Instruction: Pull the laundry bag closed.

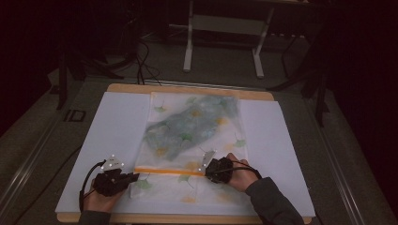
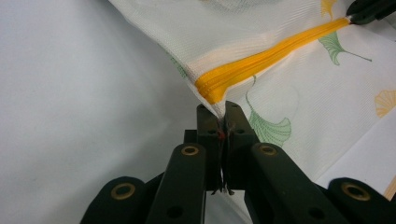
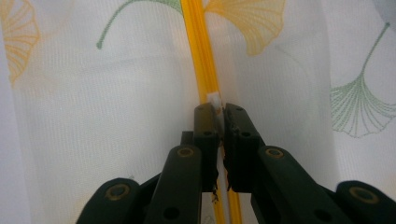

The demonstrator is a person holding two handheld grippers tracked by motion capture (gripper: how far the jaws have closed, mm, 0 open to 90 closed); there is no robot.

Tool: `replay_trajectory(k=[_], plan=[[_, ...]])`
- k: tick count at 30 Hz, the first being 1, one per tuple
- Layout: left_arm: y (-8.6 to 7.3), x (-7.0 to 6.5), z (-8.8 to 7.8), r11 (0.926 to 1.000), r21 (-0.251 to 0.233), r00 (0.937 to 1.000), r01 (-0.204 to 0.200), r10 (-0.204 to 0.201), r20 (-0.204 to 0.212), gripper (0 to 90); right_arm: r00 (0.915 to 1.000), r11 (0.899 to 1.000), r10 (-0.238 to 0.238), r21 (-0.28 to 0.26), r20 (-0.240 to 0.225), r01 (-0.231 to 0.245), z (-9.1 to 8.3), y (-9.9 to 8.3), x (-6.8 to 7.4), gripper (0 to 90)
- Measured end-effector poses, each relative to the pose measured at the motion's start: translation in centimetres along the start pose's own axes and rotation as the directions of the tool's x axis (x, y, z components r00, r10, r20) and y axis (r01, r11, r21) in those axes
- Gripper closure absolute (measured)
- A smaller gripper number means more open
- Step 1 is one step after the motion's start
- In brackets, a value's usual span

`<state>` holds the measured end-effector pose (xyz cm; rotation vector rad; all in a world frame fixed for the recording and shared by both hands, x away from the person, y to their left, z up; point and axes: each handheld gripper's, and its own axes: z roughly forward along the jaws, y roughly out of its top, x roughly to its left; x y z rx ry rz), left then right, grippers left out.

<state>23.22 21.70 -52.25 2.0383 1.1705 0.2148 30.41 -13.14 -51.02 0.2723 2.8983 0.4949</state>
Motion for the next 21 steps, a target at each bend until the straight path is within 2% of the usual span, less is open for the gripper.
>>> replay_trajectory(k=[21], plan=[[0.0,0.0,0.0,1.0,0.001,1.0,0.002,-0.002,-0.001,87.7,0.9998,1.0,0.016,0.012,0.011,-0.016,-0.5,-1.4,-0.4,84.7]])
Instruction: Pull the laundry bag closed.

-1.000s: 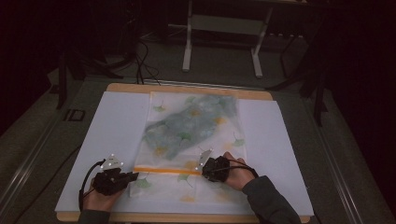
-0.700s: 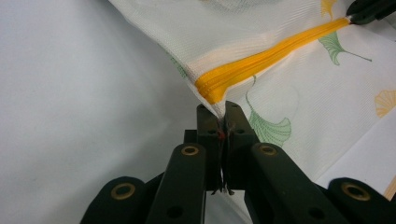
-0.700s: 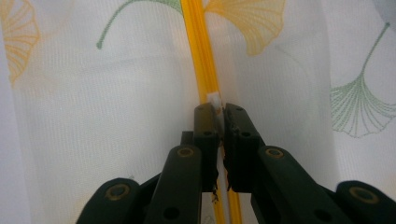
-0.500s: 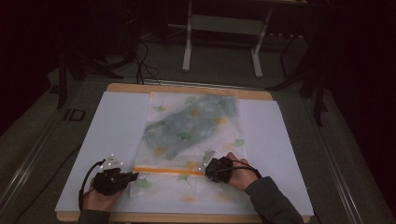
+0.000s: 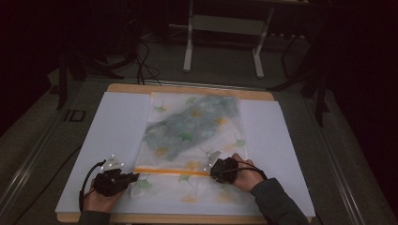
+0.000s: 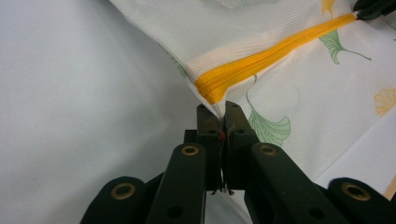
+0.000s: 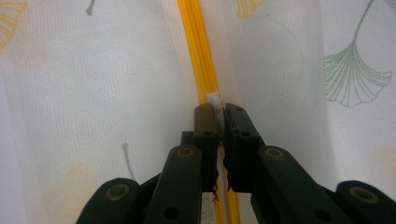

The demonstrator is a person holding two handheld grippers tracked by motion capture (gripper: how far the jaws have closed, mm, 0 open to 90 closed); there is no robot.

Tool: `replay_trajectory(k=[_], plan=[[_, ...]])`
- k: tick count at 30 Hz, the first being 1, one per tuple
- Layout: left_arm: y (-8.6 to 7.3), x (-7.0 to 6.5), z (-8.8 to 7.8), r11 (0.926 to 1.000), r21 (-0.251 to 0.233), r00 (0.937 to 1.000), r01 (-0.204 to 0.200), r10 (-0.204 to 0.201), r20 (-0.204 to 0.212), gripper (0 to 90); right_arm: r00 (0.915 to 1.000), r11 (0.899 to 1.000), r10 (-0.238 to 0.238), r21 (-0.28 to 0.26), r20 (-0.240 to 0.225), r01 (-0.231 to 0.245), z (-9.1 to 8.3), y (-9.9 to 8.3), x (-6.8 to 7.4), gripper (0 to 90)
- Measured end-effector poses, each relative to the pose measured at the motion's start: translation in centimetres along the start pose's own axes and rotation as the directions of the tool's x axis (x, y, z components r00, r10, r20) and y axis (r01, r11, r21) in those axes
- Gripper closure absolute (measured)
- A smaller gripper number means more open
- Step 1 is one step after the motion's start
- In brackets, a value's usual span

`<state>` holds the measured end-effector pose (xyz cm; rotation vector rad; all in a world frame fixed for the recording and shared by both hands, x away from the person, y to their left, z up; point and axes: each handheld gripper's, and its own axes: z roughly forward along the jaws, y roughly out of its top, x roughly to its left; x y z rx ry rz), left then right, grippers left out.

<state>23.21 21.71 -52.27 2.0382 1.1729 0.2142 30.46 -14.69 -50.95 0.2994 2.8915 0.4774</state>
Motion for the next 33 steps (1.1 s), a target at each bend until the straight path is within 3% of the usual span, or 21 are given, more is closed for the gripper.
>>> replay_trajectory(k=[33], plan=[[0.0,0.0,0.0,1.0,0.001,1.0,-0.003,0.003,0.002,87.8,0.9994,0.999,0.033,0.017,0.009,-0.033,-0.8,-2.3,-0.7,84.7]])
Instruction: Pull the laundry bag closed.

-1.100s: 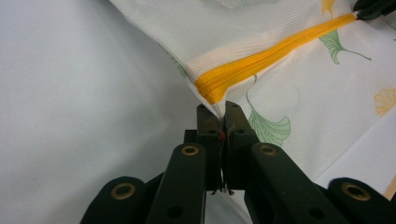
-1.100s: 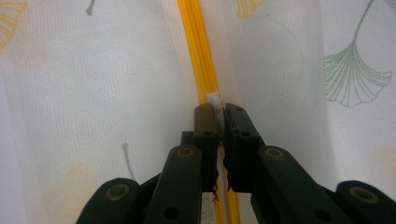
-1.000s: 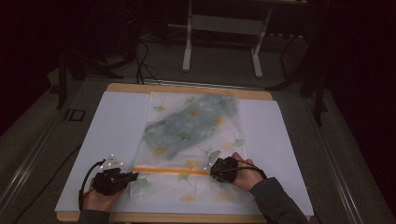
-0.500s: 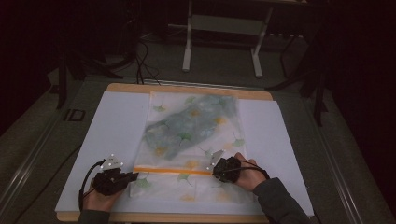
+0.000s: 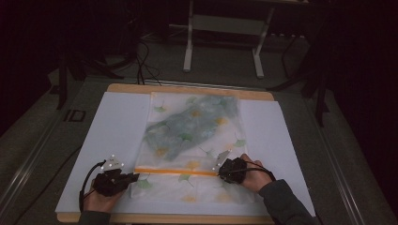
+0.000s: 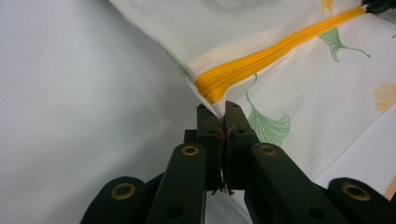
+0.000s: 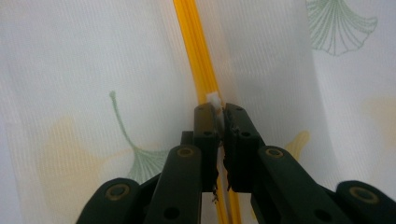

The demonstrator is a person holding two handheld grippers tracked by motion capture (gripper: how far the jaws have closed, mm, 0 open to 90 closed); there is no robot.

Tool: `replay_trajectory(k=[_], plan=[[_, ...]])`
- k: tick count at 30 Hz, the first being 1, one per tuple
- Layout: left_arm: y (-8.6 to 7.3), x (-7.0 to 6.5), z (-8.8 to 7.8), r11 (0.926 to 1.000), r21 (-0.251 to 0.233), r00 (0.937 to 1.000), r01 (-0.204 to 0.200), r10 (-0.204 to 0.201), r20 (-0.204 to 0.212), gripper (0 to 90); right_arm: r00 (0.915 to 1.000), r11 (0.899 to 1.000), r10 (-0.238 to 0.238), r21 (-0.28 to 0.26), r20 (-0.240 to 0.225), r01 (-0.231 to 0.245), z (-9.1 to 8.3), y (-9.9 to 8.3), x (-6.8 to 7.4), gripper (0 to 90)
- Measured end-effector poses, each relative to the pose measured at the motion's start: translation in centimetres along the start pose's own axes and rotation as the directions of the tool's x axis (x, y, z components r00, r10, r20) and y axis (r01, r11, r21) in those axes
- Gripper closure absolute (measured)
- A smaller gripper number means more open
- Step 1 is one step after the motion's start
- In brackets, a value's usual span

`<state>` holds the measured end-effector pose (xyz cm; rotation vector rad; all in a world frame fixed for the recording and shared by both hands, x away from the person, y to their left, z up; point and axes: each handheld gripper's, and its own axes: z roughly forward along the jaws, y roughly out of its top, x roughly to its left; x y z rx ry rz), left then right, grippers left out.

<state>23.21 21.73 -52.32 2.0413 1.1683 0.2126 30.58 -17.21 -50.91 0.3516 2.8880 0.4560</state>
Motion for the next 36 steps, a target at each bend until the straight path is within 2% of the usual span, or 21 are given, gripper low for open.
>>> replay_trajectory(k=[36], plan=[[0.0,0.0,0.0,1.0,0.003,1.0,0.004,-0.004,-0.001,87.9,0.9996,0.999,0.024,0.02,0.011,-0.025,-0.8,-2.1,-0.6,84.7]])
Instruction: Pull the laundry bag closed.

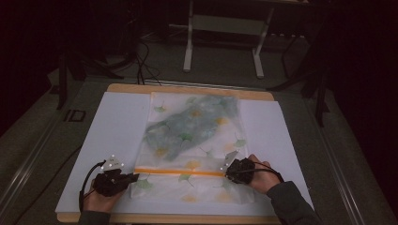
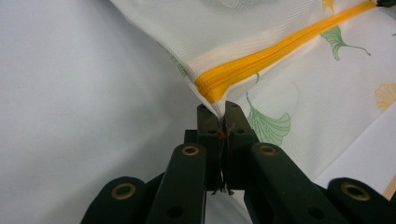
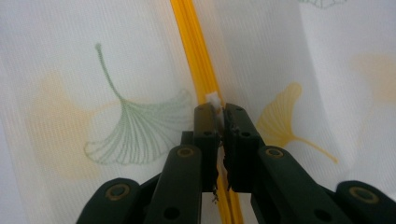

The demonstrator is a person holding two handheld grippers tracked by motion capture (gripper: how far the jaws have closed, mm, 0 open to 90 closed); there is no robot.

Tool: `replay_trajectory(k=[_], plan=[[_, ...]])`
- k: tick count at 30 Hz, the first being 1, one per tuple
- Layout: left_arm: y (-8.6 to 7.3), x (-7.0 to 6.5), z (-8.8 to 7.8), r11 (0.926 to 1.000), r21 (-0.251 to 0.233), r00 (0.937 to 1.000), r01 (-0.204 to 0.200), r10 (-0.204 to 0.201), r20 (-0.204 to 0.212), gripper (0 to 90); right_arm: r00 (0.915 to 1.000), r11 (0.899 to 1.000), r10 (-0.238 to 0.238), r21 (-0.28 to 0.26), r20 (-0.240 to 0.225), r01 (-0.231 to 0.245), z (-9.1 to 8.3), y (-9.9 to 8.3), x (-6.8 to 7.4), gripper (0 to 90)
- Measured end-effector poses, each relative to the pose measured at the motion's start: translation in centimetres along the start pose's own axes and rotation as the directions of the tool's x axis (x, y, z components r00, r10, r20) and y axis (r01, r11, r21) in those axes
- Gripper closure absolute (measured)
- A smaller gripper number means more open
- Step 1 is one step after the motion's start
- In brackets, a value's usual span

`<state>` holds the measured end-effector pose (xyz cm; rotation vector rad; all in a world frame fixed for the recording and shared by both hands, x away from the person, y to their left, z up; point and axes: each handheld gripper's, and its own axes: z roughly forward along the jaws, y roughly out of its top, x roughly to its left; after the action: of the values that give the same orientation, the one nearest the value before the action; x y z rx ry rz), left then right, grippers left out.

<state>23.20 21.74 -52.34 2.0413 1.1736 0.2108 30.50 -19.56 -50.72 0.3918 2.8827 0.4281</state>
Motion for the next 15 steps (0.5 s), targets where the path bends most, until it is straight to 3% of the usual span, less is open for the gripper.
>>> replay_trajectory(k=[15], plan=[[0.0,0.0,0.0,1.0,-0.001,1.0,0.002,-0.002,-0.002,87.9,0.9999,1.0,0.016,0.02,0.006,-0.016,-0.7,-1.2,-0.4,84.7]])
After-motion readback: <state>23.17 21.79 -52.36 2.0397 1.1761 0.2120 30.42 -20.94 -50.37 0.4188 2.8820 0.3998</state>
